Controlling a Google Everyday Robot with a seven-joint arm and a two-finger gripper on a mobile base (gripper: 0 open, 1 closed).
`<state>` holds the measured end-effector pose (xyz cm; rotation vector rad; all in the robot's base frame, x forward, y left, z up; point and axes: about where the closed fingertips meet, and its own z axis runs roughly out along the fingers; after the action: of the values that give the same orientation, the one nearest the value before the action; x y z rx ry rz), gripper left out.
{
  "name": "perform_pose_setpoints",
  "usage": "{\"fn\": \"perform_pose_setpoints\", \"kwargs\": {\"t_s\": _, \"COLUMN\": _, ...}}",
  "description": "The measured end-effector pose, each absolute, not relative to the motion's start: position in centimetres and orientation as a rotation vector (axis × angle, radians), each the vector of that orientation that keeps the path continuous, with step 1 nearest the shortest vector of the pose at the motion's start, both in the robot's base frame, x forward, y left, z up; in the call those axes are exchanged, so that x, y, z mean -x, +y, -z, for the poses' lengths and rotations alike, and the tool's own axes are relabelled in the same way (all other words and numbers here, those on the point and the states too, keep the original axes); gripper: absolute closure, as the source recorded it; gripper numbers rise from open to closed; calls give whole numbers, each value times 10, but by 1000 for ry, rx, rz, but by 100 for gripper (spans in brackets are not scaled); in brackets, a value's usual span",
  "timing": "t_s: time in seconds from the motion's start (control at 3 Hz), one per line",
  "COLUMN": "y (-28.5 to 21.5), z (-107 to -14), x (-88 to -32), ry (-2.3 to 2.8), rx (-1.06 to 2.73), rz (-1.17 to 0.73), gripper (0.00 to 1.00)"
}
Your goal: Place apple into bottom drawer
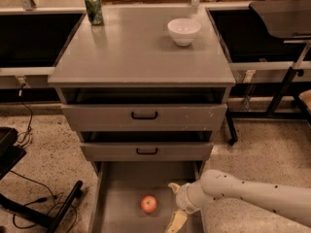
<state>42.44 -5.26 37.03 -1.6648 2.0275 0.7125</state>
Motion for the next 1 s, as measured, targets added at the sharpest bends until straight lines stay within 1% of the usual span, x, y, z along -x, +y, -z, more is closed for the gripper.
{"fn": "perform_pose_setpoints", "kwargs": {"t_s": 0.33, "y": -52, "z": -371, "x": -425, "ry": 2039, "rx": 1677, "rz": -706, "gripper": 0}}
{"fn": "perform_pose_setpoints", "kwargs": {"t_s": 0.67, "y": -63, "z": -395, "x": -414, "ry": 2089, "rx": 1698, "rz": -623, "gripper": 0}}
{"fn": "perform_pose_setpoints", "kwargs": {"t_s": 1.0, "y": -88, "z": -434, "x": -376, "ry": 2182, "rx": 1692, "rz": -502, "gripper": 0}}
